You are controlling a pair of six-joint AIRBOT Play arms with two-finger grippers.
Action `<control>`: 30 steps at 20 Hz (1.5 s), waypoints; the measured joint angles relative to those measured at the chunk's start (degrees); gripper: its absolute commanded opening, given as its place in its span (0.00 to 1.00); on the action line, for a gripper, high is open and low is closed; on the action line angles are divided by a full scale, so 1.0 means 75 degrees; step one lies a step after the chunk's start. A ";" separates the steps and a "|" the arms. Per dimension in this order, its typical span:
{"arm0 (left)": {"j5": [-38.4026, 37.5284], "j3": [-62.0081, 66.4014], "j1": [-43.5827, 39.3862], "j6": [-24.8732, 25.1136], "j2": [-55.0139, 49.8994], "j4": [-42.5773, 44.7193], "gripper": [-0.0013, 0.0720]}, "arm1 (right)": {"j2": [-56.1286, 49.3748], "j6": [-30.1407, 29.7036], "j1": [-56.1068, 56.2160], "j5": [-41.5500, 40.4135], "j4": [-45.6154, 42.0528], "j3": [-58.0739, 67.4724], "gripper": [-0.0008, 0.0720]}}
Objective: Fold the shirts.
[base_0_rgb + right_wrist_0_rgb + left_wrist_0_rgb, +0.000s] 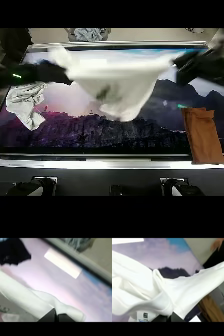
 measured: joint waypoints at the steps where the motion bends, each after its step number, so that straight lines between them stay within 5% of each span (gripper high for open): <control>1: 0.0044 0.0280 -0.0029 -0.0192 0.0274 0.0105 0.05 | 0.0309 0.0067 0.0000 -0.0009 -0.0012 0.0210 0.07; 13: 0.0015 0.0985 -0.0131 -0.1906 0.1614 0.1049 0.05 | 0.1568 0.1425 0.0000 0.0160 -0.0242 0.0734 0.07; 20: -0.0213 0.0131 -0.0134 -0.1958 -0.0822 0.2416 0.06 | -0.1967 0.1437 0.0067 0.0734 -0.0128 0.0737 0.07; 25: -0.0157 -0.0184 -0.0117 -0.1909 -0.3652 0.2678 0.06 | -0.5196 0.1303 0.0201 0.0676 0.1384 0.0737 0.08; 26: -0.0163 -0.0201 -0.0111 -0.1909 -0.4103 0.2600 0.15 | -0.5639 0.1294 0.0210 0.0685 0.1772 0.0734 0.14; 27: -0.0216 -0.0216 -0.0117 -0.1906 -0.4508 0.2463 0.46 | -0.6012 0.1291 0.0210 0.0688 0.2168 0.0734 0.43; 28: -0.0221 -0.0216 -0.0119 -0.1903 -0.4806 0.2282 0.83 | -0.6283 0.1282 0.0216 0.0691 0.2489 0.0737 0.86; 29: -0.0259 -0.0184 -0.0111 -0.1903 -0.5015 0.2139 1.00 | -0.6446 0.1253 0.0216 0.0694 0.2710 0.0737 0.97; 30: -0.0376 -0.0096 -0.0050 -0.1883 -0.5187 0.2075 1.00 | -0.6528 0.1172 0.0198 0.0714 0.2897 0.0746 0.97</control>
